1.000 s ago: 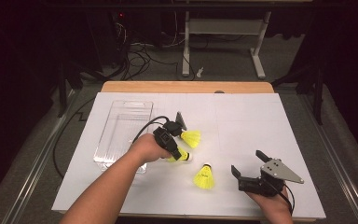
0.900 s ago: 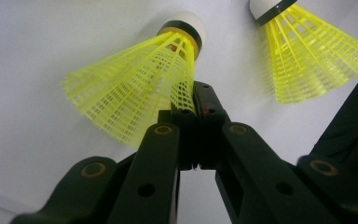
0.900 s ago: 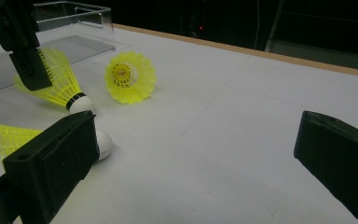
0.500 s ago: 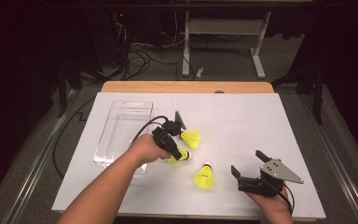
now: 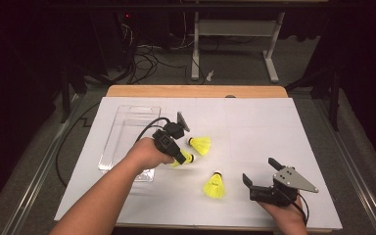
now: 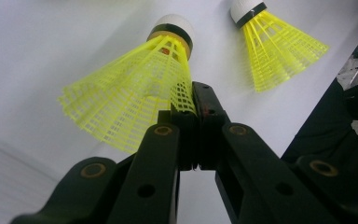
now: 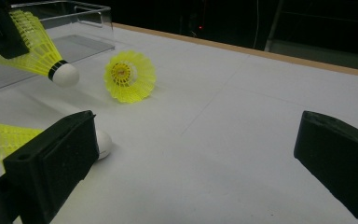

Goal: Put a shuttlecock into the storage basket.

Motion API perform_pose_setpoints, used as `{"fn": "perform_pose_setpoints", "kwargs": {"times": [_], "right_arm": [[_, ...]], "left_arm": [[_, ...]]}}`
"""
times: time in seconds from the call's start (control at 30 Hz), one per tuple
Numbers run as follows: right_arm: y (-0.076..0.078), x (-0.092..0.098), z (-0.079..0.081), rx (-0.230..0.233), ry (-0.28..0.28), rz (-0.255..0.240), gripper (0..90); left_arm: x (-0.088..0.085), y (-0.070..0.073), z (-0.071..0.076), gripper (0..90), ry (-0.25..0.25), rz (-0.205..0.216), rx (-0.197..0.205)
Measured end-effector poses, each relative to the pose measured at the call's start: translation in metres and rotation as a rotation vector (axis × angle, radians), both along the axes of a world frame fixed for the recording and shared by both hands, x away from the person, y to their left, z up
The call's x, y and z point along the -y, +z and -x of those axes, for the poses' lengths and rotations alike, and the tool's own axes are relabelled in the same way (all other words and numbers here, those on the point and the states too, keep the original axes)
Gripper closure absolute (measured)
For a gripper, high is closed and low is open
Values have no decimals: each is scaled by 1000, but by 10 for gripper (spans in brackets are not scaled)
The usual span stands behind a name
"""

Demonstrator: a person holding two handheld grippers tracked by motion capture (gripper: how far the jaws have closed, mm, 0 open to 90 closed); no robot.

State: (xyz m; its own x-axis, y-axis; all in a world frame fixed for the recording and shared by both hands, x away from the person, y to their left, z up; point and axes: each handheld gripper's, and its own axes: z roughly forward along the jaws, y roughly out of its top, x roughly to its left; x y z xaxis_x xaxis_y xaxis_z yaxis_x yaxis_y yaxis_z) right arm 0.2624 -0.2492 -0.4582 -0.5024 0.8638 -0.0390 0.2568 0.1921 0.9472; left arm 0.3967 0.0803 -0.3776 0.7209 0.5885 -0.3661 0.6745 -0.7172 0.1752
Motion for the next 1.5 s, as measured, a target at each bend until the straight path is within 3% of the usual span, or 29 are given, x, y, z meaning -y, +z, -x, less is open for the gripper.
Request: {"fn": "perform_pose_setpoints", "kwargs": {"times": [0.43, 1.1, 1.5], "right_arm": [[0, 0, 1, -2, -1, 0, 3], [-1, -1, 1, -6, -1, 2, 3], [-1, 0, 1, -3, -2, 4, 3]], "left_arm": [[-7, 17, 4, 886, -4, -25, 8], [-27, 44, 6, 887, 26, -15, 39], [-55, 61, 7, 886, 78, -26, 66]]}}
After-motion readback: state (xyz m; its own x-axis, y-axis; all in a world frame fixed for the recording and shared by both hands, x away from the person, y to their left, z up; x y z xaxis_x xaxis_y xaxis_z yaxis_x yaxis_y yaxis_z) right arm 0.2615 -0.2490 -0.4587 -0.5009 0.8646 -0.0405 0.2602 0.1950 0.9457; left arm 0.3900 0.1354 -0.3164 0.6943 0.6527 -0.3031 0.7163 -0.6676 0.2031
